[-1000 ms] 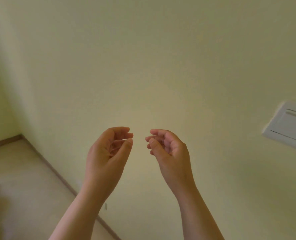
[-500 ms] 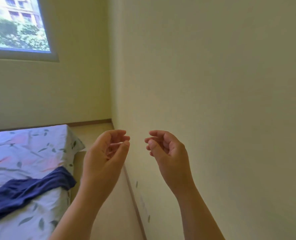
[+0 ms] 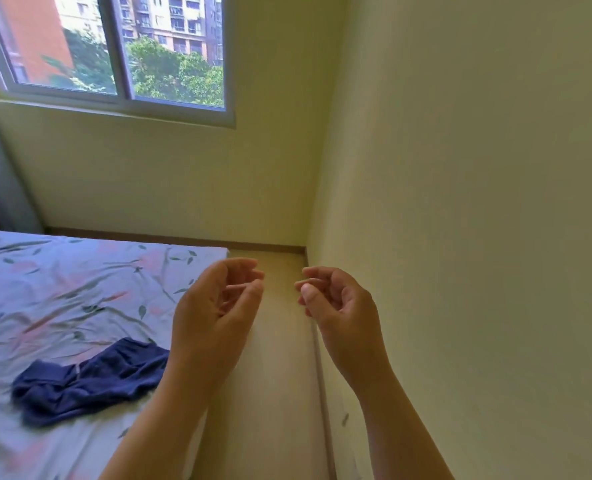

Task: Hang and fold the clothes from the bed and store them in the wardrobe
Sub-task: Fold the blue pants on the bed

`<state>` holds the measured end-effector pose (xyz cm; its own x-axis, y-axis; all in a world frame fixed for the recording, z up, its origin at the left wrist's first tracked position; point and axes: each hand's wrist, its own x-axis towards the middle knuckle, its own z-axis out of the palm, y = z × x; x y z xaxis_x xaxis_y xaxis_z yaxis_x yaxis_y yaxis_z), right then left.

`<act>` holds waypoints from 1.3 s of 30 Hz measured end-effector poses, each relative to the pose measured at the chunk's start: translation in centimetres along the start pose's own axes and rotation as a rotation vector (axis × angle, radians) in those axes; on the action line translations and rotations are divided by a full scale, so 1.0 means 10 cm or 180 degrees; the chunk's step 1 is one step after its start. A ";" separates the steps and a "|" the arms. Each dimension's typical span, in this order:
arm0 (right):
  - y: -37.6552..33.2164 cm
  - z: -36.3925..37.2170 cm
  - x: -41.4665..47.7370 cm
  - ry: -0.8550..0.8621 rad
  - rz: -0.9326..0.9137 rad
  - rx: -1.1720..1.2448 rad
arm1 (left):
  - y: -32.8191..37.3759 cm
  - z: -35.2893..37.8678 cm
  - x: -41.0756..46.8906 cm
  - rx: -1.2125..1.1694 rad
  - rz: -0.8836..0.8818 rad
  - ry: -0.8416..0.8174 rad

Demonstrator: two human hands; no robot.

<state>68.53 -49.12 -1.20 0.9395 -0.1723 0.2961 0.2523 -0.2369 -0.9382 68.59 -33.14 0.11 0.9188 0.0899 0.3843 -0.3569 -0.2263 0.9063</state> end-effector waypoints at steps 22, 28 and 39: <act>0.86 1.06 2.72 -0.1547 -0.0109 0.0323 | -1.09 0.14 1.86 0.0554 -0.0530 0.1473; 1.08 1.75 3.24 -0.1881 -0.0043 0.0258 | -1.67 -0.21 2.29 0.0533 -0.0769 0.1724; 1.43 2.82 3.97 -0.2470 0.0128 0.0180 | -2.38 -0.68 2.92 0.0494 -0.1285 0.2001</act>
<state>116.00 -32.41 -7.85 0.8363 0.5437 0.0711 0.2064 -0.1920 -0.9595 102.82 -18.52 -9.05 0.6875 0.7195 0.0982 0.0569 -0.1882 0.9805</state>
